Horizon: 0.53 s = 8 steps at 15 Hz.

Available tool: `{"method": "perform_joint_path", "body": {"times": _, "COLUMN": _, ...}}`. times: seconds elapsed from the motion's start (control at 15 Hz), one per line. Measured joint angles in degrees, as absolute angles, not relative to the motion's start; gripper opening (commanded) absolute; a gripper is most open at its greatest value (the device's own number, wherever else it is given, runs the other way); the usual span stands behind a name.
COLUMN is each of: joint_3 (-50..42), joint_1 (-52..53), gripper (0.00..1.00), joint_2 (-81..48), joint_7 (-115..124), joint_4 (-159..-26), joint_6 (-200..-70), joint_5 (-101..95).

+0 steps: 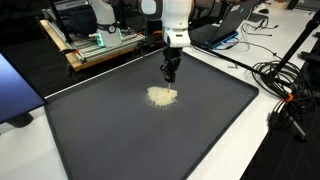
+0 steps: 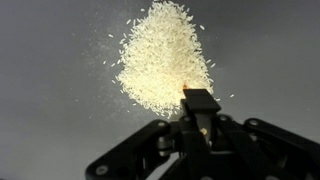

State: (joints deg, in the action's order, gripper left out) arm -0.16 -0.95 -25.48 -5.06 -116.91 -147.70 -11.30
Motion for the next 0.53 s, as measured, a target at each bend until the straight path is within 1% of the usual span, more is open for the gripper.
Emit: {"method": "perform_joint_path", "body": {"times": 0.53, "joint_3": 0.42, "joint_1": -0.95, "gripper": 0.03, "joint_2": -27.22, "joint_7": -7.64, "joint_4": -113.95, "joint_6": -145.39, "joint_5": -11.28}}
